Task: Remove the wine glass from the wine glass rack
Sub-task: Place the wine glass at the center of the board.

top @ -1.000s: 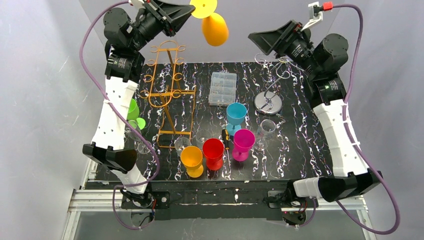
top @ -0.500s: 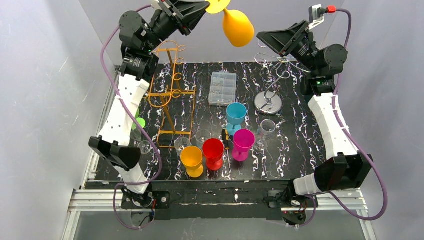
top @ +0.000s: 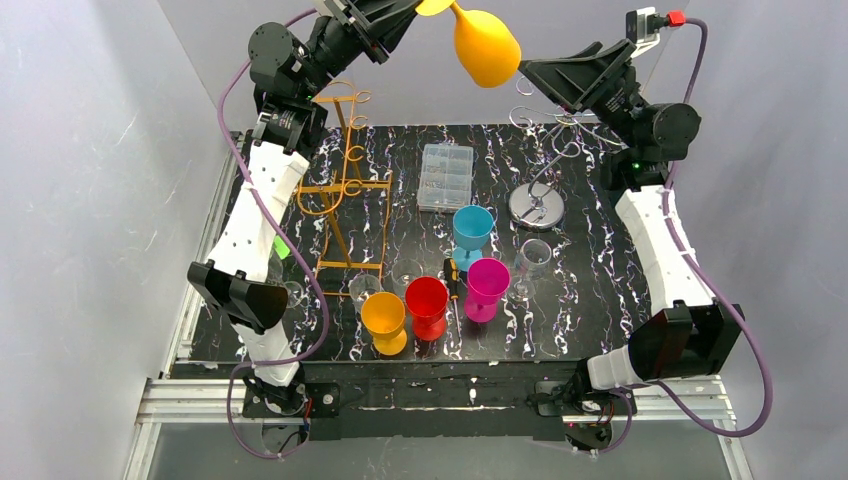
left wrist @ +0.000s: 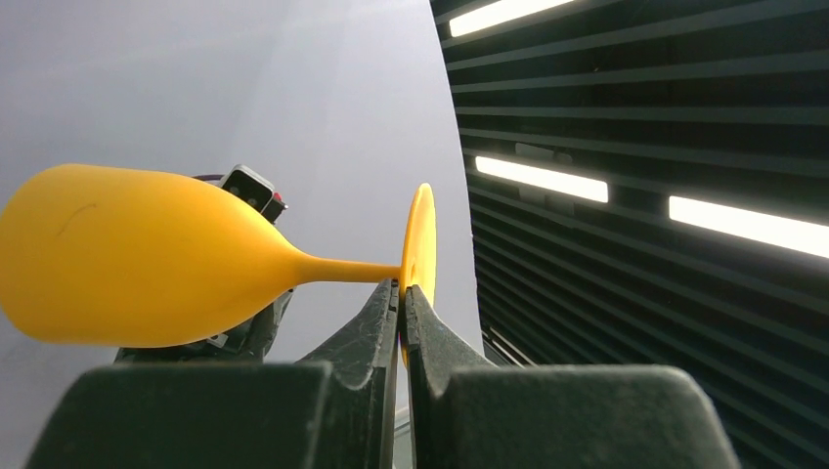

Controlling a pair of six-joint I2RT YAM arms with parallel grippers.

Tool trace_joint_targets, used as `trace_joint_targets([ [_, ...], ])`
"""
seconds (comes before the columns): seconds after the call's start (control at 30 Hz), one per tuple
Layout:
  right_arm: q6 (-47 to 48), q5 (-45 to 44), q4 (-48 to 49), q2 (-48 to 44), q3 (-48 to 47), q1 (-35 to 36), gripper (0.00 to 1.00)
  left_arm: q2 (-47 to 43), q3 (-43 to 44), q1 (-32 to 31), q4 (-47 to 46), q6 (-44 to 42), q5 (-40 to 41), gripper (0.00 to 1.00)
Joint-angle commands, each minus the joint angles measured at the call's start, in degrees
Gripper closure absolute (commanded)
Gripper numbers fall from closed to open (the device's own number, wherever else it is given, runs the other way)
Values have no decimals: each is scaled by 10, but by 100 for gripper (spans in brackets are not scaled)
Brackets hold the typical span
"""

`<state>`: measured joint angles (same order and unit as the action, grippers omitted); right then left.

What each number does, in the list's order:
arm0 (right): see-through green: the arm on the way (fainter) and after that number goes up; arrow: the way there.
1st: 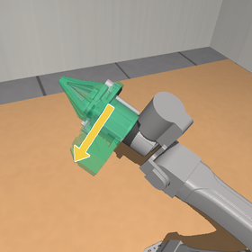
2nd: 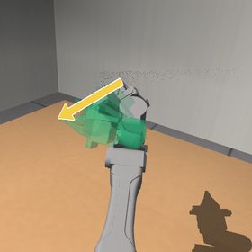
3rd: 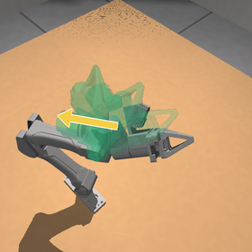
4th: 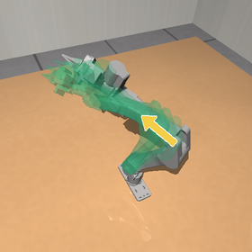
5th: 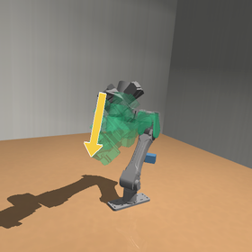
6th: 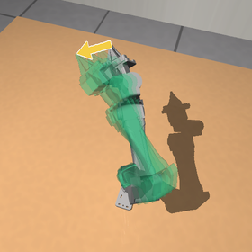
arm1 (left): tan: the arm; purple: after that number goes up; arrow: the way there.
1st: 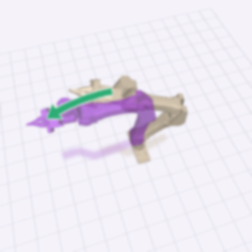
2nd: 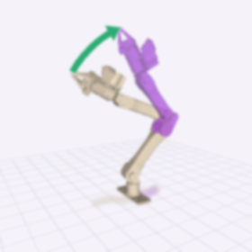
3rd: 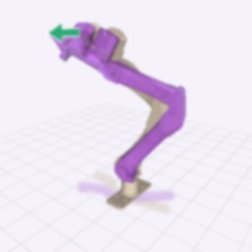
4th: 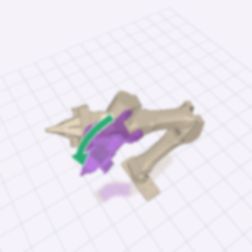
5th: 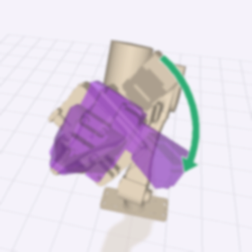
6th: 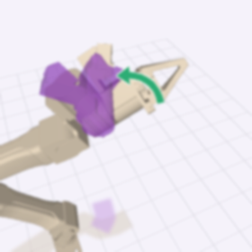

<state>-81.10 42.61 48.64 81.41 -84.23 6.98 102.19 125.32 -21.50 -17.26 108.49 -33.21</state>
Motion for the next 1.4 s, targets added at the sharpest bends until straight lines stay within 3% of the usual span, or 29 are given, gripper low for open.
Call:
trace_joint_targets([
  [0.0, -18, 4, 59, 8, -1, 1, 6, -16, 8, -3, -38, 10, 4, 100],
  [0.37, -13, 3, 60, 4, 13, -1, 8, -22, 2, -2, -46, 12, 1, 100],
  [0.87, -149, -26, 228, 66, -33, 0, 28, -13, -8, -18, -80, 40, -4, 100],
  [1.1, -177, -39, 260, 69, -28, 0, 53, -11, -22, -21, -109, 58, -1, 100],
  [1.23, -188, -48, 275, 70, -25, 0, 63, -10, -31, -21, -113, 63, -3, 100],
  [1.37, -194, -52, 279, 67, -25, 0, 79, -10, -43, -21, -115, 64, -4, 94],
])
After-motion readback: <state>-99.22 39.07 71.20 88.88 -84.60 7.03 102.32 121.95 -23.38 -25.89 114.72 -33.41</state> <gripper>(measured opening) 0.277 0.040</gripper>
